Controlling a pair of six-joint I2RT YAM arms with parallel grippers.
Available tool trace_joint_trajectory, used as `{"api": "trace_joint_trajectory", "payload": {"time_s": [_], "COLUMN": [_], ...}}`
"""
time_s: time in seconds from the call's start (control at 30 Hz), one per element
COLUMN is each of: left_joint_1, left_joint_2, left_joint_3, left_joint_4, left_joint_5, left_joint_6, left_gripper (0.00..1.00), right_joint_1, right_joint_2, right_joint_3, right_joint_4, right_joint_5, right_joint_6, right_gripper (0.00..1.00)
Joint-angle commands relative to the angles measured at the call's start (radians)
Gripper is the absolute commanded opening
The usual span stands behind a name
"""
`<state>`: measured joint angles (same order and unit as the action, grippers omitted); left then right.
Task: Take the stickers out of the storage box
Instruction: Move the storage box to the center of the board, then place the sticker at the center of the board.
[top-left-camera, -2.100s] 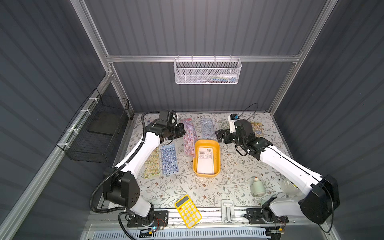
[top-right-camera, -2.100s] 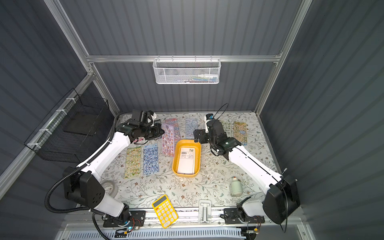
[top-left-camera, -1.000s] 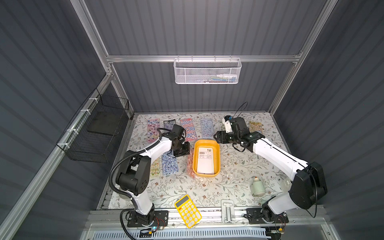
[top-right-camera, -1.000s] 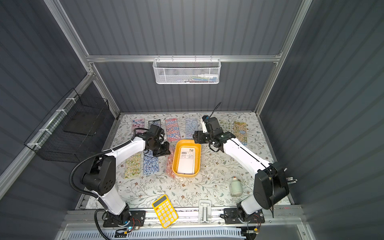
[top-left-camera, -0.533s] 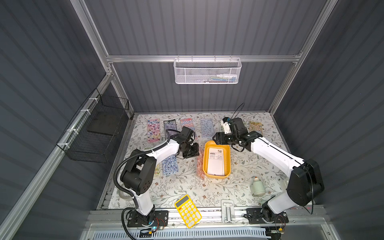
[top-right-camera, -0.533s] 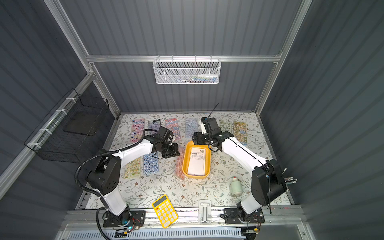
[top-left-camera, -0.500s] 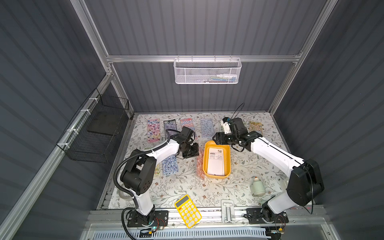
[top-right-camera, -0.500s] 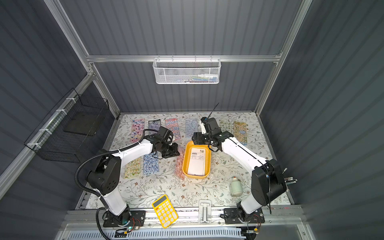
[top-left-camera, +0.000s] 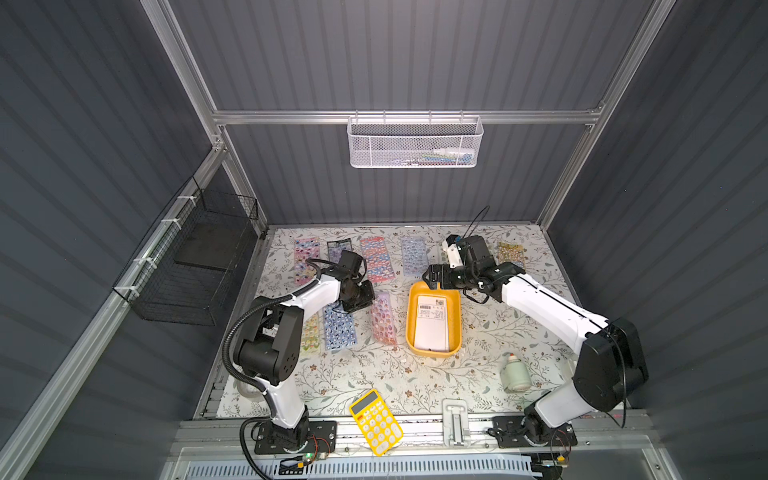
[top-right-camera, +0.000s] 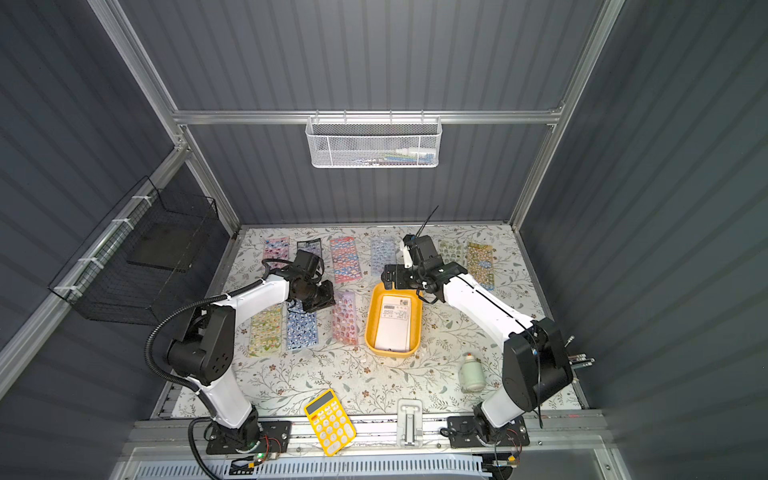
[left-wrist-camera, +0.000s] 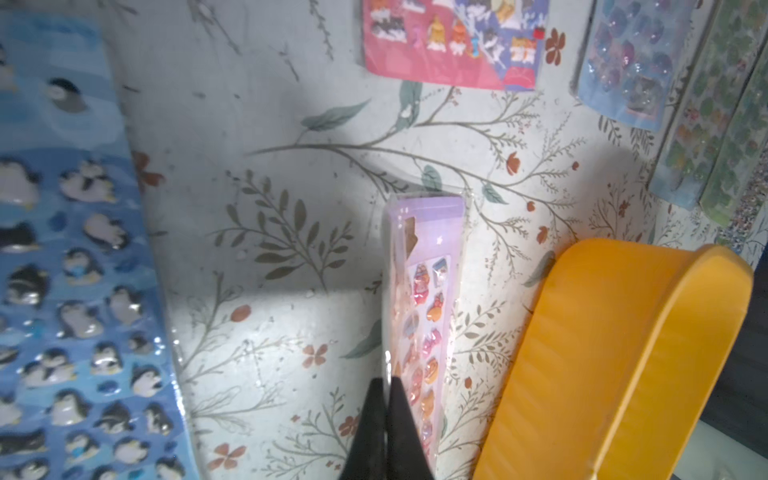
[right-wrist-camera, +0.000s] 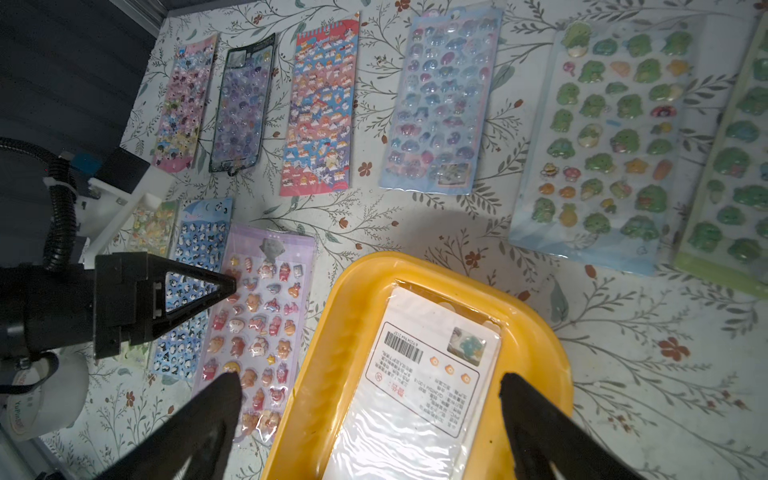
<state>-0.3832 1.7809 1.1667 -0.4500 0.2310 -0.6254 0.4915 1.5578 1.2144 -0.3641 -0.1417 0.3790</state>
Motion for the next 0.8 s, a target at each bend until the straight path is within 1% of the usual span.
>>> {"api": "trace_joint_trajectory", "payload": {"time_s": [0.0,0.13,0.23,0.33,0.47,0.53,0.7,0.77], "left_joint_1": [0.009,0.01,0.011,0.015,0.015,0.015,0.015,0.015], "left_joint_2": [0.035,0.067,0.087,0.106,0.117,0.12,0.11,0.102], "left_joint_3": [-0.007,0.012,0.032,0.058,0.091,0.115,0.162,0.178], "left_joint_4": [0.006,0.001,-0.027,-0.057,-0.096,-0.121,-0.176,-0.194], "left_joint_5": [-0.023,-0.037,-0.063,-0.099,-0.146,-0.176,-0.242,-0.261], "left_joint_6": [0.005,0.01,0.028,0.044,0.067,0.077,0.102,0.108], "left_gripper": [0.02,0.05,0.09,0.1,0.14,0.18,0.36,0.41], "right_joint_1": [-0.001,-0.003,-0.001,-0.003,-0.003,-0.002,-0.003,-0.003], "right_joint_2": [-0.013,-0.01,-0.017,-0.025,-0.031,-0.033,-0.036,-0.036], "right_joint_3": [0.013,0.016,0.014,0.005,0.002,0.002,0.001,-0.001], "right_joint_4": [-0.004,-0.002,-0.003,0.003,0.005,0.005,-0.001,-0.003], "right_joint_5": [0.026,0.022,0.025,0.038,0.044,0.044,0.055,0.06], "right_joint_6": [0.005,0.012,0.01,0.003,0.003,0.002,0.004,0.007], "right_gripper": [0.99,0.99,0.99,0.99,0.99,0.99,0.99,0.99]}}
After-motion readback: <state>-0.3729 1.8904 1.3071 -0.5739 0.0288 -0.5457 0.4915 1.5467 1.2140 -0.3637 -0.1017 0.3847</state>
